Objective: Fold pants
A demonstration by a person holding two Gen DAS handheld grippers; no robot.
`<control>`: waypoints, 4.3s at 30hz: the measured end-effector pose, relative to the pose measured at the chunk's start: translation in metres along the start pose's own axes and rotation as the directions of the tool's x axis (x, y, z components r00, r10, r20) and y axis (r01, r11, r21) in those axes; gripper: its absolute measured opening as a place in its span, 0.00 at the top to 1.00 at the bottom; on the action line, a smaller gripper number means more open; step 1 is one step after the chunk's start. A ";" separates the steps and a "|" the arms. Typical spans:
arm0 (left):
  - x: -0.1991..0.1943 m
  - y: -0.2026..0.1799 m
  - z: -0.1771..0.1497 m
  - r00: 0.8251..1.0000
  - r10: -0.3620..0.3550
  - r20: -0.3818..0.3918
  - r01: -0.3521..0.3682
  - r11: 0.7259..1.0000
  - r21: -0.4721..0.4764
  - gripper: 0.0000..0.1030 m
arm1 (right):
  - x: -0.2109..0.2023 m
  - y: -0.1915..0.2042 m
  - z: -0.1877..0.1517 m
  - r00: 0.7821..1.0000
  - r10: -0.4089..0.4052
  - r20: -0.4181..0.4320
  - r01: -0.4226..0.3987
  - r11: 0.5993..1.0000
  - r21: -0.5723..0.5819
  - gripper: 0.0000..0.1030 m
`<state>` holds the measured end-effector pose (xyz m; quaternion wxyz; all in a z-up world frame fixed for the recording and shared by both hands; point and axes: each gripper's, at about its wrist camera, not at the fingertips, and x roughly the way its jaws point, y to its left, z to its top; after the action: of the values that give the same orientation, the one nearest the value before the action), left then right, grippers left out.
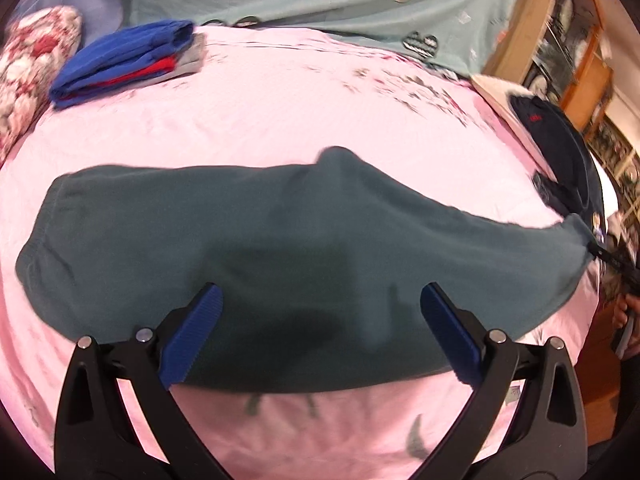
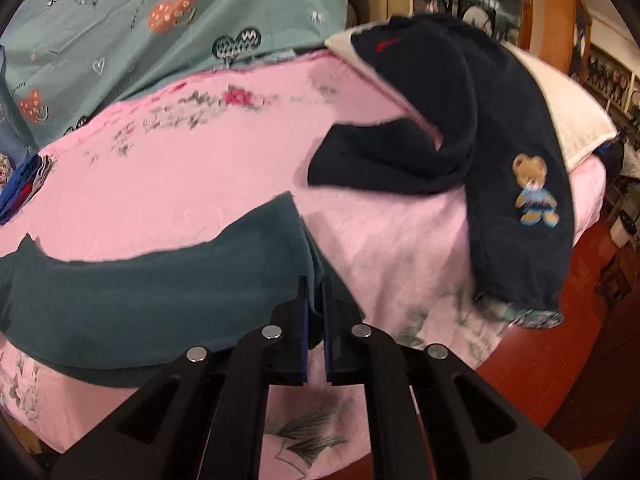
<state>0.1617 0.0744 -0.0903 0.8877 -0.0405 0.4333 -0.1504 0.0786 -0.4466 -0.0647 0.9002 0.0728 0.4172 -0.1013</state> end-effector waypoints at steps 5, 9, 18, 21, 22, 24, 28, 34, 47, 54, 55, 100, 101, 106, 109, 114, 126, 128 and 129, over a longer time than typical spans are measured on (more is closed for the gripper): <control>0.016 -0.011 -0.004 0.999 0.031 -0.044 -0.029 0.998 0.048 0.02 | 0.013 0.000 -0.005 0.999 -0.034 -0.041 0.032 0.998 -0.048 0.88; 0.017 -0.005 -0.005 0.999 0.003 -0.040 -0.003 1.000 0.006 0.02 | -0.011 -0.017 0.002 0.999 -0.003 0.037 0.002 0.999 0.040 0.49; 0.018 -0.004 -0.005 0.999 0.003 -0.034 -0.003 1.000 0.005 0.02 | 0.023 -0.005 0.003 0.988 0.081 -0.129 -0.083 0.997 -0.006 0.48; 0.017 -0.004 -0.006 0.999 0.004 -0.033 -0.003 1.000 0.007 0.02 | 0.024 -0.009 0.004 0.983 0.128 -0.134 -0.122 0.991 0.049 0.69; 0.017 -0.003 -0.006 0.999 0.002 -0.033 -0.002 1.000 0.005 0.02 | 0.023 -0.010 0.005 0.974 0.180 -0.134 -0.171 0.982 0.081 0.89; 0.016 -0.002 -0.006 0.999 -0.001 -0.032 0.001 1.000 0.003 0.02 | 0.017 -0.008 0.007 0.976 0.182 -0.120 -0.172 0.981 0.088 0.91; 0.012 -0.001 -0.006 1.000 0.004 -0.014 -0.004 1.000 -0.014 0.02 | -0.014 -0.020 0.012 0.962 0.272 0.016 -0.269 0.942 0.201 0.91; 0.013 0.000 -0.006 1.000 -0.005 -0.024 0.005 1.000 -0.024 0.02 | 0.005 -0.041 -0.011 0.984 0.166 -0.060 -0.144 0.951 0.272 0.97; 0.012 0.003 -0.007 0.999 -0.029 -0.012 0.029 0.999 -0.039 0.02 | 0.019 -0.014 0.006 0.984 0.092 -0.155 -0.082 0.994 0.066 0.47; 0.012 0.005 -0.007 0.999 -0.036 -0.008 0.036 0.998 -0.046 0.02 | 0.015 -0.005 0.008 0.979 0.153 -0.133 -0.139 0.984 0.109 0.92; 0.012 0.005 -0.007 0.999 -0.039 -0.006 0.039 0.998 -0.049 0.02 | 0.009 -0.005 0.010 0.980 0.164 -0.113 -0.149 0.981 0.127 0.92; 0.019 -0.123 -0.010 0.970 -0.197 -0.140 0.229 0.935 0.270 0.23 | -0.019 0.151 -0.010 0.826 0.561 -0.060 -0.558 0.828 0.058 0.72; 0.012 -0.126 -0.006 0.969 -0.212 -0.123 0.238 0.935 0.264 0.23 | -0.017 0.148 -0.001 0.832 0.553 -0.049 -0.549 0.833 0.070 0.72; -0.008 -0.165 0.002 0.898 -0.433 -0.074 0.437 0.865 0.248 0.21 | 0.023 0.140 0.024 0.829 0.546 -0.123 -0.541 0.838 0.074 0.72; 0.007 -0.203 -0.005 0.859 -0.497 -0.121 0.510 0.814 0.278 0.21 | 0.045 0.149 0.019 0.804 0.548 -0.230 -0.548 0.834 0.069 0.72; 0.049 -0.236 -0.027 0.827 -0.492 -0.273 0.554 0.796 0.243 0.23 | 0.054 0.145 0.015 0.747 0.606 -0.272 -0.605 0.790 0.099 0.84; 0.010 -0.224 -0.028 0.857 -0.477 -0.196 0.516 0.803 0.299 0.12 | 0.033 0.127 0.019 0.840 0.529 -0.119 -0.516 0.847 0.127 0.62; -0.016 -0.190 -0.014 0.895 -0.438 -0.085 0.444 0.853 0.273 0.03 | 0.006 0.131 0.012 0.871 0.490 -0.038 -0.487 0.870 0.070 0.51; -0.027 -0.172 -0.011 0.912 -0.408 -0.045 0.406 0.878 0.254 0.03 | -0.004 0.136 0.009 0.869 0.495 -0.013 -0.494 0.868 0.042 0.50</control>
<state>0.0976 -0.0807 -0.0420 0.8361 -0.0156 0.3872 -0.3884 0.1155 -0.3158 -0.0497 0.8896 0.1951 0.3934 0.1256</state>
